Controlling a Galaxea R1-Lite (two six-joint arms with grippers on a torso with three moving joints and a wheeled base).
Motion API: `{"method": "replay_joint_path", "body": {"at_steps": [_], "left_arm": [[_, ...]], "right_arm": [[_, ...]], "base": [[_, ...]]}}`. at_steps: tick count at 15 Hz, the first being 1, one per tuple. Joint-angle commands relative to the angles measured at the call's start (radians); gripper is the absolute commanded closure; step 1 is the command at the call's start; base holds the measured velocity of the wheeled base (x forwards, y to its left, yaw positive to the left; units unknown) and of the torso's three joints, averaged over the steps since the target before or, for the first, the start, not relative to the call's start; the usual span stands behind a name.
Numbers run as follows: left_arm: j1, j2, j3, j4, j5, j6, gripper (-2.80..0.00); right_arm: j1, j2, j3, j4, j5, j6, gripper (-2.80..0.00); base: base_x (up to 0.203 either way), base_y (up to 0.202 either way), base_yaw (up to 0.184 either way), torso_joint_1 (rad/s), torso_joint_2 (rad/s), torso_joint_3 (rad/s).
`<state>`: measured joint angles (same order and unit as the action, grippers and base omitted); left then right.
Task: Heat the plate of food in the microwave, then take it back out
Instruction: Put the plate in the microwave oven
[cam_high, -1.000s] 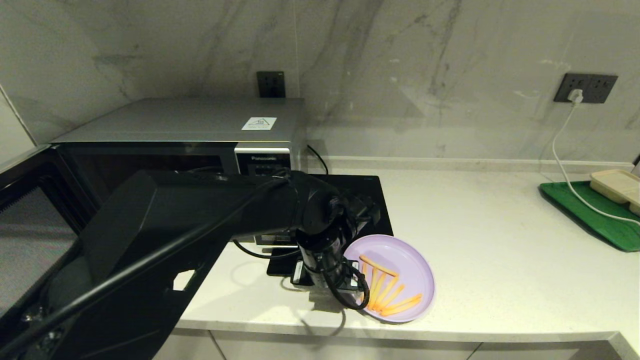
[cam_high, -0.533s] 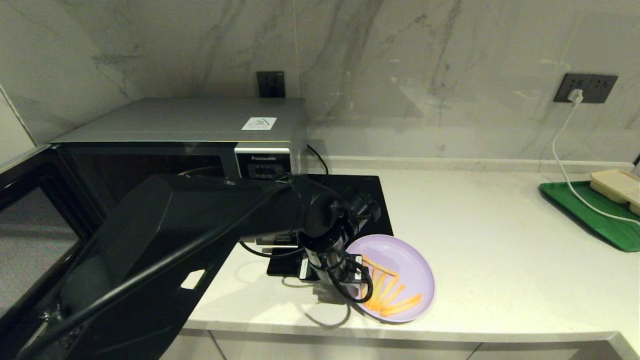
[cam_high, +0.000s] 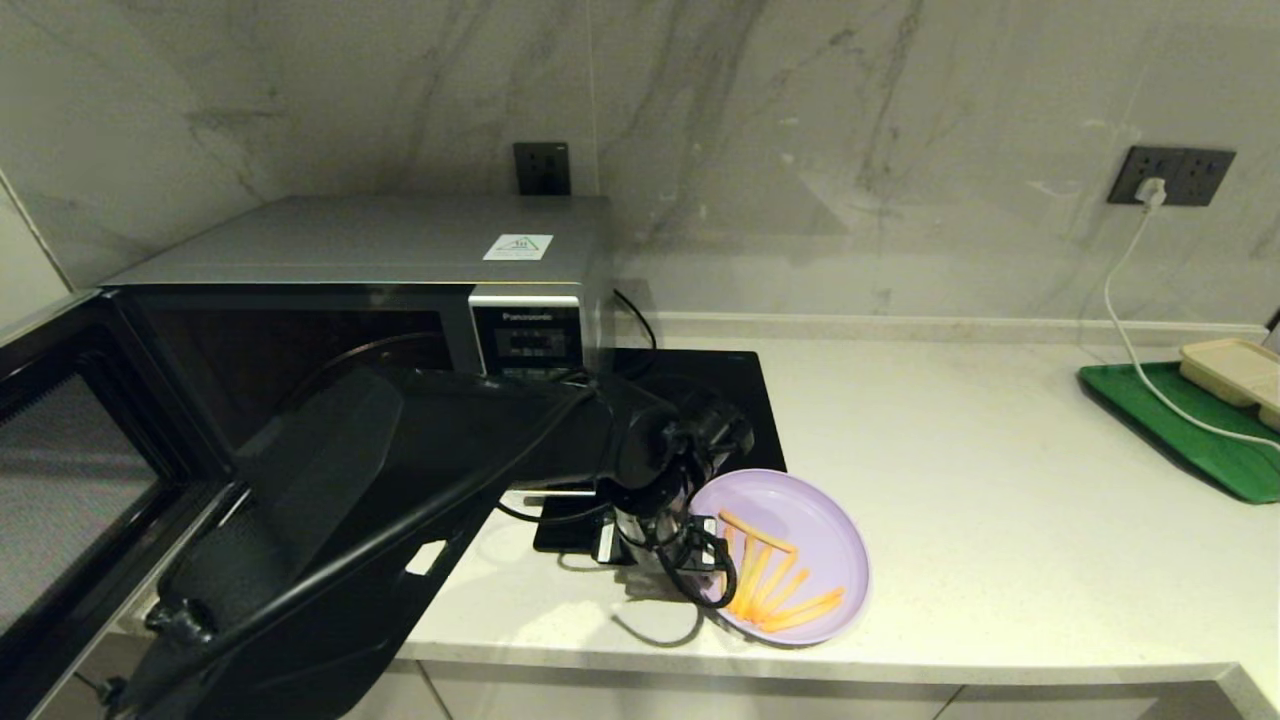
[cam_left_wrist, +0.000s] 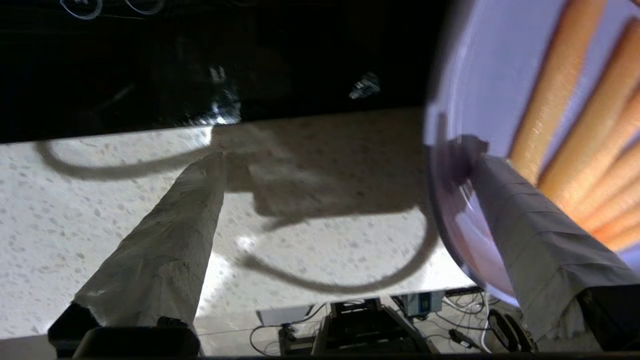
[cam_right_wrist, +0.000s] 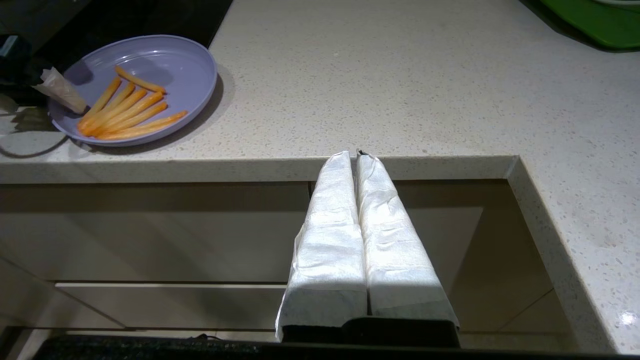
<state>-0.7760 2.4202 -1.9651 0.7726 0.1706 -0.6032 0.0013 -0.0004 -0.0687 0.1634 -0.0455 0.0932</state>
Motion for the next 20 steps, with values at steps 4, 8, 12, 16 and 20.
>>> {"method": "replay_joint_path", "body": {"at_steps": [4,8,12,16,20], "left_arm": [[0.015,0.011,0.000,0.004,0.004,-0.003,-2.80],[0.014,0.017,0.000,0.004,0.004,-0.003,0.00],[0.006,0.014,0.002,0.004,0.004,-0.007,0.00],[-0.003,0.014,0.002,0.005,0.004,-0.008,0.00],[-0.001,0.004,0.002,0.008,0.004,-0.013,0.00]], "right_arm": [[0.000,-0.001,0.000,0.001,0.000,0.000,0.00],[0.000,0.000,0.000,0.001,0.000,0.000,0.00],[0.000,0.000,0.000,0.001,0.000,0.000,0.00],[0.000,0.000,0.000,0.000,0.000,0.000,0.00],[0.000,0.000,0.000,0.001,0.000,0.000,0.00]], "base": [[0.000,0.000,0.000,0.000,0.00,0.000],[0.000,0.000,0.000,0.000,0.00,0.000],[0.000,0.000,0.000,0.000,0.00,0.000],[0.000,0.000,0.000,0.000,0.00,0.000],[0.000,0.000,0.000,0.000,0.00,0.000]]}}
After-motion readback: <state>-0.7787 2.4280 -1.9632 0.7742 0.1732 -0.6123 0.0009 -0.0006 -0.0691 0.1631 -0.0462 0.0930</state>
